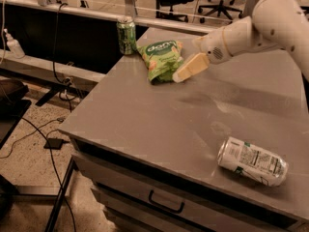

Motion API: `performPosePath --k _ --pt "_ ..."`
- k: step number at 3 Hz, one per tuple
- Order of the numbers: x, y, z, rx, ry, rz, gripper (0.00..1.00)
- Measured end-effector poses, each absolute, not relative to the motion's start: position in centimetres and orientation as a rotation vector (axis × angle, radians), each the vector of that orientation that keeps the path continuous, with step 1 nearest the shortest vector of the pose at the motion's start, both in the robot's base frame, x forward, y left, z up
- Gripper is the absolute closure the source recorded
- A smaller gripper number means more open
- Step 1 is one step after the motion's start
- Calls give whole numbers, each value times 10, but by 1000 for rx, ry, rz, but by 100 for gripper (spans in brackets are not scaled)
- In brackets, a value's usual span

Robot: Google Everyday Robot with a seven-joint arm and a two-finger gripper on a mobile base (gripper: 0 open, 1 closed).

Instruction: Move green rice chip bag near green can

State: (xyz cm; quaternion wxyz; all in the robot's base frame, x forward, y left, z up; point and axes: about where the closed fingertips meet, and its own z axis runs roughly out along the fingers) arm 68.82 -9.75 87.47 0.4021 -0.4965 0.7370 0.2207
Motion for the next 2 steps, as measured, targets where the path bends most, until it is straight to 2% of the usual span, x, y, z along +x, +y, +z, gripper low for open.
performPosePath --k 2 --pt "686 -123 904 -1228 1842 441 0"
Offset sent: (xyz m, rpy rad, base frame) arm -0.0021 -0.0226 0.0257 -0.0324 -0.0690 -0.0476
